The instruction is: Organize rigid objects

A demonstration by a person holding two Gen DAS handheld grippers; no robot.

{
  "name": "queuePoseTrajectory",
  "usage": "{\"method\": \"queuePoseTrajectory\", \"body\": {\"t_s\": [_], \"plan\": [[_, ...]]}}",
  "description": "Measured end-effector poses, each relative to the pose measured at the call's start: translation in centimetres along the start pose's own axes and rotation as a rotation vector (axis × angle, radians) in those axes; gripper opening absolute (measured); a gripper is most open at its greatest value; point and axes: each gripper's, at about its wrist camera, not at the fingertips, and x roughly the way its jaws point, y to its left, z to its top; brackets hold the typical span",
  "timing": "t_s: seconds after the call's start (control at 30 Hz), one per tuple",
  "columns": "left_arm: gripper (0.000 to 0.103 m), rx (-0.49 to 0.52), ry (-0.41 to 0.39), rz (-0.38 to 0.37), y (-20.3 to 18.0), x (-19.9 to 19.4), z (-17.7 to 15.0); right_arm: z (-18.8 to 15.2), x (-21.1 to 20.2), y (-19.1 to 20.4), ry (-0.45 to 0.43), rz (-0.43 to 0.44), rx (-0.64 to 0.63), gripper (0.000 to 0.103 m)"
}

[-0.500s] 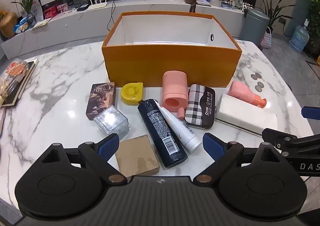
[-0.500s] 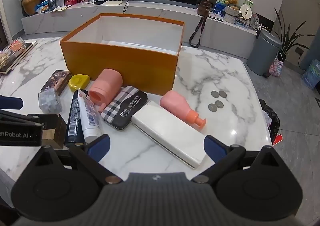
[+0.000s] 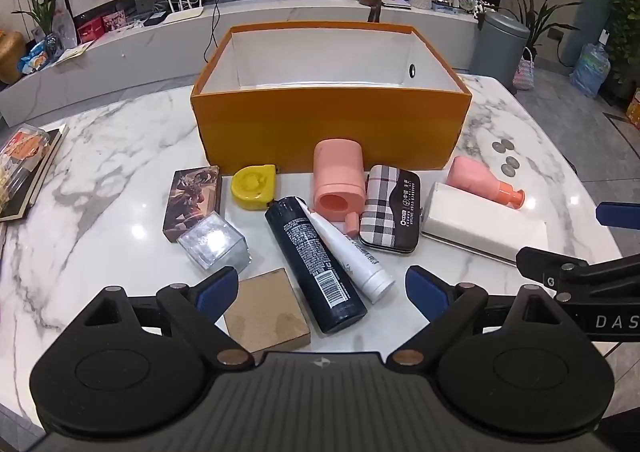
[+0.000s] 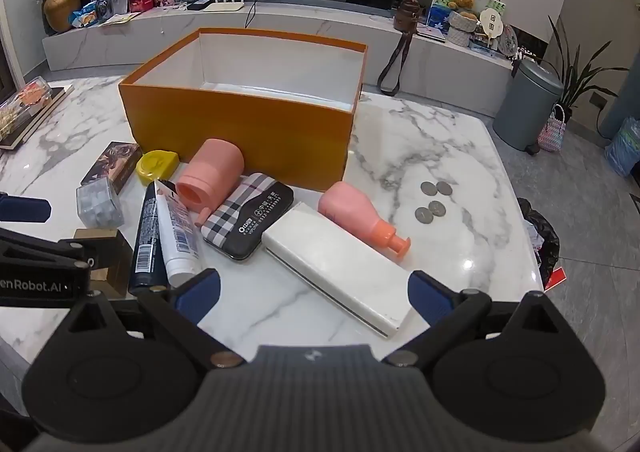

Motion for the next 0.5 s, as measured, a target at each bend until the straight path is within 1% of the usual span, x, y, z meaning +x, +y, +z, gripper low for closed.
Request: {"method": "queuePoseTrajectory", "body": {"t_s": [0.5], "plan": [[0.103, 0.009, -0.001, 0.003, -0.44, -0.05, 0.04, -0.01, 0.06, 0.01, 0.002, 0.001, 0.001, 0.098]]}}
